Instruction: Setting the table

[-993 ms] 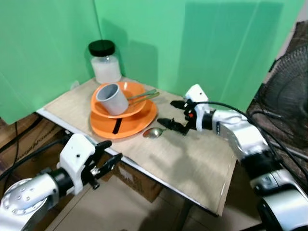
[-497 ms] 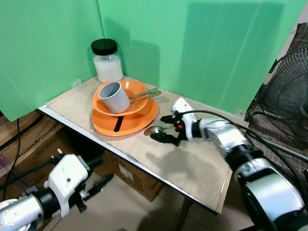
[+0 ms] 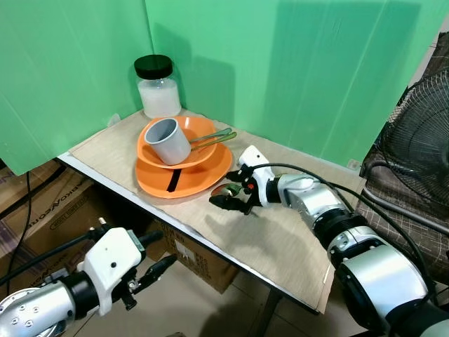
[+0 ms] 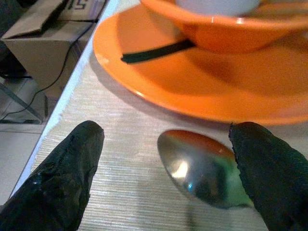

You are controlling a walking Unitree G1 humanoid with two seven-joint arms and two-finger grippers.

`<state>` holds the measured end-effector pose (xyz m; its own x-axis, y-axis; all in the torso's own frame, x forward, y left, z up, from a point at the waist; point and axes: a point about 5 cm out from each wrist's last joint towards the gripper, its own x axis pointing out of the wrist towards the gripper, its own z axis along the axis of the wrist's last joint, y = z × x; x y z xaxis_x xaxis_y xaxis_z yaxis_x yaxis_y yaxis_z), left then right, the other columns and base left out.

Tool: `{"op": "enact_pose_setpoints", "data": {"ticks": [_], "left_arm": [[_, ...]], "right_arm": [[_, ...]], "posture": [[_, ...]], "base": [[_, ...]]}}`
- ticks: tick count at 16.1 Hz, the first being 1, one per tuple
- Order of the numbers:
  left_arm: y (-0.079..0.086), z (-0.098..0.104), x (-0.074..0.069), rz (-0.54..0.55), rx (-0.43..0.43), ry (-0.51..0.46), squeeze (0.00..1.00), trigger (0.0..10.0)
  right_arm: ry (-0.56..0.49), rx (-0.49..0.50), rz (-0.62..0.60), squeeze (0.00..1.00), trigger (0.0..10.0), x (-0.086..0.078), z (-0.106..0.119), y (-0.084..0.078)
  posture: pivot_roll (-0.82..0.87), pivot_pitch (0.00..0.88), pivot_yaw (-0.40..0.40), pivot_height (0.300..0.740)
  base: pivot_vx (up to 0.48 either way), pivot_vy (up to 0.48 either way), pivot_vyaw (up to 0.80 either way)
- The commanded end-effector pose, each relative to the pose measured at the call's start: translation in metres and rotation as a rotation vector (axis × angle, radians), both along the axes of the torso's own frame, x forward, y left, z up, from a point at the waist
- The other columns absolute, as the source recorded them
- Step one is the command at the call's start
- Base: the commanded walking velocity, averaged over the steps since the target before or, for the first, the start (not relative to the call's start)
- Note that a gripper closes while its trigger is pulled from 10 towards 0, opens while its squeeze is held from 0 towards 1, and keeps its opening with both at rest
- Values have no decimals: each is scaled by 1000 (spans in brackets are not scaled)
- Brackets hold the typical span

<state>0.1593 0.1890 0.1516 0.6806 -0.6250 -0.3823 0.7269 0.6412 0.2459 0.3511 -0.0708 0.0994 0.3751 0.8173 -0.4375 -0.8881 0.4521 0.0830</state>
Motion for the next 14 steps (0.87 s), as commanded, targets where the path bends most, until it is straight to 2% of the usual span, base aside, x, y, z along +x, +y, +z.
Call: {"op": "enact_pose_setpoints", "data": {"ticks": [1, 6, 11, 12, 13, 14], "left_arm": [[0, 0, 1, -15, 18, 5, 0, 10000], [1, 2, 0, -24, 18, 9, 0, 10000], [4, -1, 0, -27, 22, 29, 0, 10000], [6, -5, 0, -26, 23, 39, 0, 10000], [9, -9, -1, -21, 26, 44, 0, 10000], [11, -13, -1, -17, 28, 47, 0, 10000]], "right_arm": [[-6, -21, -13, 0, 10000, 4, 4, 1], [36, -41, -69, 0, 10000, 4, -2, 3], [70, -53, -40, 0, 10000, 2, -4, 4], [87, -51, -37, 298, 10000, 1, -5, 4], [91, -53, -40, 1000, 10000, 1, -5, 4], [93, -54, -38, 1000, 10000, 1, -5, 4]], "posture": [[0, 0, 37, 740], [0, 0, 35, 740], [-2, 0, 29, 740], [-3, 0, 29, 740], [-4, 0, 29, 740], [-6, 0, 29, 740]], "base": [[0, 0, 0], [0, 0, 0], [0, 0, 0], [0, 0, 0], [0, 0, 0], [0, 0, 0]]}}
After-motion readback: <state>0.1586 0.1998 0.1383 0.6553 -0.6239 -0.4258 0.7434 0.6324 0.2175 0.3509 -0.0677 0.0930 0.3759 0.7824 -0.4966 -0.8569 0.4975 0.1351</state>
